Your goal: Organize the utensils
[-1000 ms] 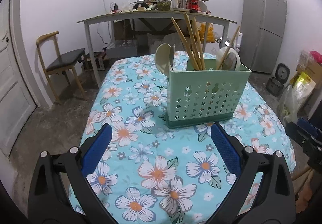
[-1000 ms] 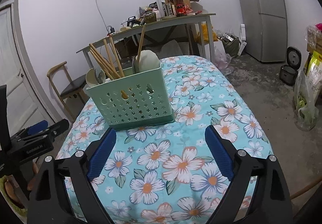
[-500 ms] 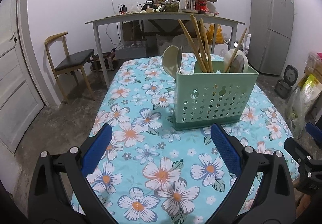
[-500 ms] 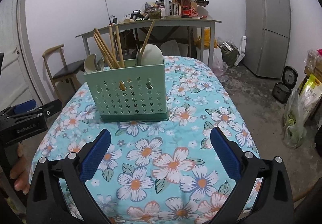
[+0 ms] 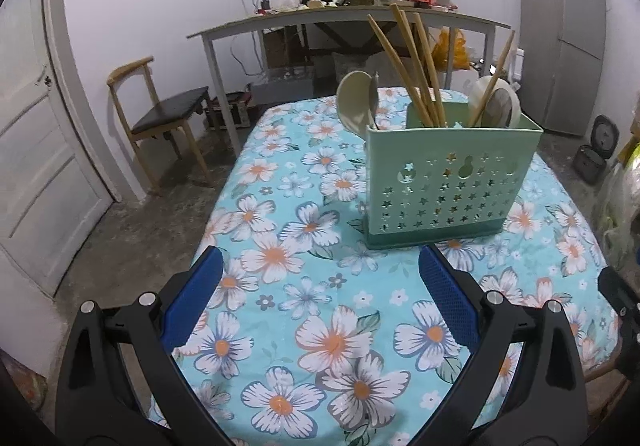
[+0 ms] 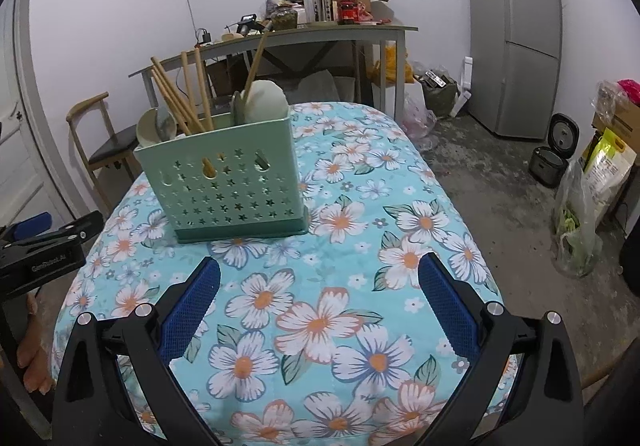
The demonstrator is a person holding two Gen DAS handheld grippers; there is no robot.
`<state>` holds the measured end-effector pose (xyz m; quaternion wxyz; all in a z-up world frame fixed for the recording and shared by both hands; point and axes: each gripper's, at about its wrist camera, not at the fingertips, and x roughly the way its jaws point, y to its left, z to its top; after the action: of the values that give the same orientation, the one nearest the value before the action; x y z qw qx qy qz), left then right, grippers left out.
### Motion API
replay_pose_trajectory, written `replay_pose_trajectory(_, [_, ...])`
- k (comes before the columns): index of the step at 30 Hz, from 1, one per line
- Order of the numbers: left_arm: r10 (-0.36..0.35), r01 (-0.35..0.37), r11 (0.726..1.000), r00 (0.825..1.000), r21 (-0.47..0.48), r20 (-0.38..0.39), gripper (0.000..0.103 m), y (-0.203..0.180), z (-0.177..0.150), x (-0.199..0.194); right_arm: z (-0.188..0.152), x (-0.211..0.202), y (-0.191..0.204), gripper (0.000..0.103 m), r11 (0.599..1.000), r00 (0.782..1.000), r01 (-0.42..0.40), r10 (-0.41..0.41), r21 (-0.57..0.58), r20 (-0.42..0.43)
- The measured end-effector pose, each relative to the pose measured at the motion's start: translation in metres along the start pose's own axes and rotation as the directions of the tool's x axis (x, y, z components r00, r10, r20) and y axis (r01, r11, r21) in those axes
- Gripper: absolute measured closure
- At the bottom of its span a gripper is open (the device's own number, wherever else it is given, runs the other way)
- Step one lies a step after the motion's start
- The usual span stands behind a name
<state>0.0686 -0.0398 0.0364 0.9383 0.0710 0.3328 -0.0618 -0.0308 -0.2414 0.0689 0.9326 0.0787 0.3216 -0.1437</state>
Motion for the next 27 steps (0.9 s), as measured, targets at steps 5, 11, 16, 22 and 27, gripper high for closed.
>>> replay_pose_trajectory(5, [0.020, -0.020, 1.000, 1.000, 0.010, -0.005, 0.008, -0.0008, -0.0017, 0.0000, 0.0040, -0.0001, -0.0045, 0.007, 1.000, 1.000, 0.004, -0.004, 0.016, 0.003])
replay_pose_trajectory(11, [0.007, -0.006, 1.000, 0.999, 0.020, -0.033, 0.008, -0.0032, -0.0051, 0.0023, 0.0037, 0.0001, -0.0039, 0.007, 1.000, 1.000, -0.001, 0.001, 0.017, 0.001])
replay_pose_trajectory(16, [-0.004, 0.005, 1.000, 0.999, 0.010, -0.040, 0.008, -0.0018, -0.0053, 0.0029, 0.0036, -0.0002, -0.0037, 0.007, 1.000, 1.000, -0.001, 0.001, 0.019, 0.001])
replay_pose_trajectory(22, [0.001, -0.002, 1.000, 1.000, -0.009, -0.031, 0.008, 0.0017, -0.0036, 0.0012, 0.0067, -0.0018, -0.0024, 0.007, 1.000, 1.000, -0.008, 0.008, 0.019, 0.007])
replay_pose_trajectory(27, [0.004, -0.005, 1.000, 0.999, -0.017, -0.042, 0.008, 0.0026, -0.0028, 0.0026, 0.0071, -0.0027, -0.0004, 0.007, 1.000, 1.000, -0.017, 0.017, 0.009, 0.011])
